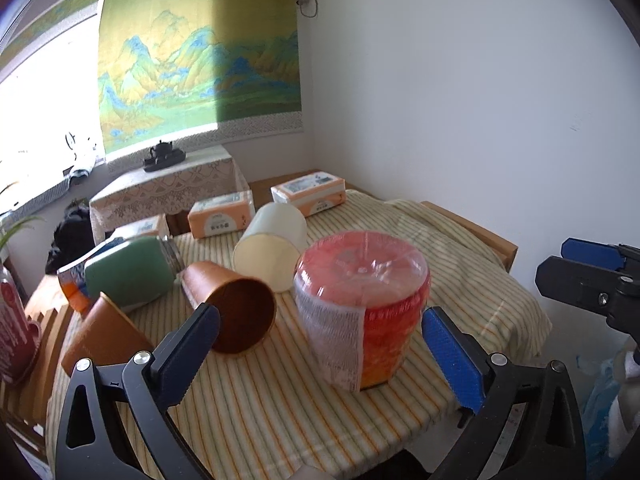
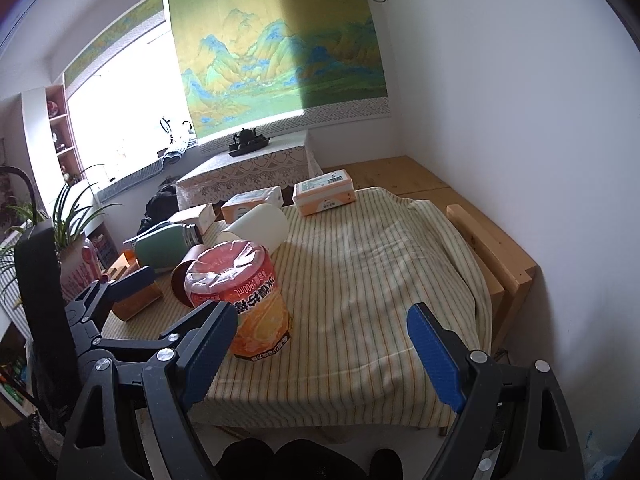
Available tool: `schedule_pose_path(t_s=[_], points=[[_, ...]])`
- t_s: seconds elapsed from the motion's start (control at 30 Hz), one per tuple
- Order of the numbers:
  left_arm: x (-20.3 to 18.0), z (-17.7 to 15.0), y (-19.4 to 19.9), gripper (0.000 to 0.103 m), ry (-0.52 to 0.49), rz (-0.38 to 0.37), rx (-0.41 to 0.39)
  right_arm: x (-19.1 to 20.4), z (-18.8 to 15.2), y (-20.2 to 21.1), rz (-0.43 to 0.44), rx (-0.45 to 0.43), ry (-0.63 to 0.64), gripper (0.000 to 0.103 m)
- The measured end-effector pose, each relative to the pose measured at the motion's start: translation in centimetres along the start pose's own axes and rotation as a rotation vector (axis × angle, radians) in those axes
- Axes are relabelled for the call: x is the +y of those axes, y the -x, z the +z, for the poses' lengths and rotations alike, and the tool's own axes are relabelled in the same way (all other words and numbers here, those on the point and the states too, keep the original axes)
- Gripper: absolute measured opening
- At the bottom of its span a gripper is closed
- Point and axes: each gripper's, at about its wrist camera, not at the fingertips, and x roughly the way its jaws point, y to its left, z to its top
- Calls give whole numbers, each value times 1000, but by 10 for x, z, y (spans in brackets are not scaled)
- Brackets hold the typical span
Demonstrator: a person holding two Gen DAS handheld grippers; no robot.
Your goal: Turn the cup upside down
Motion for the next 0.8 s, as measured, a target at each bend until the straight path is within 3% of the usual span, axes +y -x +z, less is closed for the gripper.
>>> schedule_pose_path(t_s=[0.23, 0.43, 0.8], points=[[20, -16, 41, 102, 76, 62, -17, 16, -9, 10, -23, -42, 63, 84], [30, -20, 87, 102, 130, 181, -98, 35, -15, 19, -43, -98, 138, 84], [38, -24, 139, 102, 182, 299, -151, 48, -23, 24, -38, -124, 151, 85]])
